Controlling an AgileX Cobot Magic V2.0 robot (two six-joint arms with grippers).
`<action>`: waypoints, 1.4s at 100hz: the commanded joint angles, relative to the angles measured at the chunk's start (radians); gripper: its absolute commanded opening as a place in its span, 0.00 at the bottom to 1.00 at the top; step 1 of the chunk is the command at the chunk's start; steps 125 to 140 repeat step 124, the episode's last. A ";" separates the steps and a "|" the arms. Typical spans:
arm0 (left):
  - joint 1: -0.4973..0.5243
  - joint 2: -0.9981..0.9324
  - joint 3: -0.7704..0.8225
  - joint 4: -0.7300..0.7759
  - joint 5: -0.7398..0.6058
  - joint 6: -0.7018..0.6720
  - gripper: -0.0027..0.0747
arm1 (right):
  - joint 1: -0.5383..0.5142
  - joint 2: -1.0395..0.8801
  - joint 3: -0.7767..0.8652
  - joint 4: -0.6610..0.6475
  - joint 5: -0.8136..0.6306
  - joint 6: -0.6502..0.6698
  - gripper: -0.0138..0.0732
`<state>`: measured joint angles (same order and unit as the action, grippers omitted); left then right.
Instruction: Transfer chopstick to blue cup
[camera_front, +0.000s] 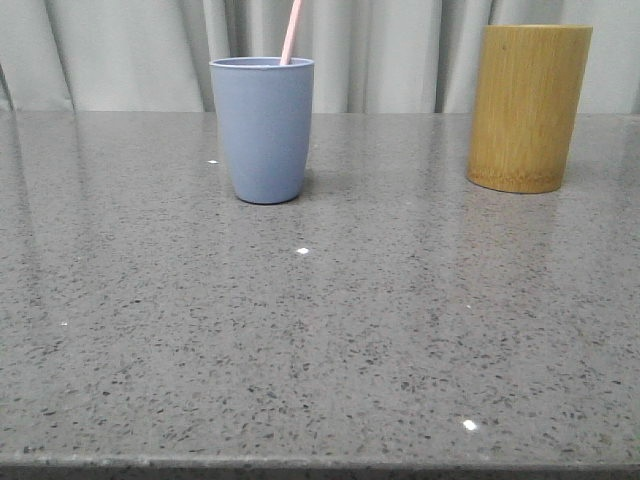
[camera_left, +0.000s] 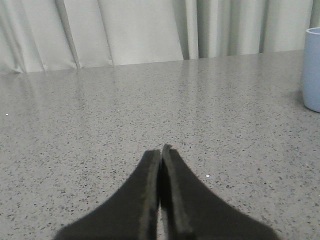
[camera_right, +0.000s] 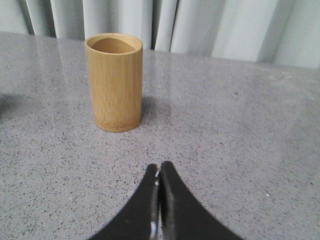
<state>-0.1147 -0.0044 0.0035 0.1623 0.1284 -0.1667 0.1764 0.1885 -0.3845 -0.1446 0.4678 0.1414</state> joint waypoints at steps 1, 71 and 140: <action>0.001 -0.033 0.006 -0.002 -0.087 -0.002 0.01 | -0.006 -0.043 0.071 -0.021 -0.194 -0.010 0.08; 0.001 -0.033 0.006 -0.002 -0.087 -0.002 0.01 | -0.038 -0.216 0.412 0.033 -0.535 -0.010 0.08; 0.001 -0.033 0.006 -0.002 -0.087 -0.002 0.01 | -0.038 -0.216 0.412 0.033 -0.535 -0.010 0.08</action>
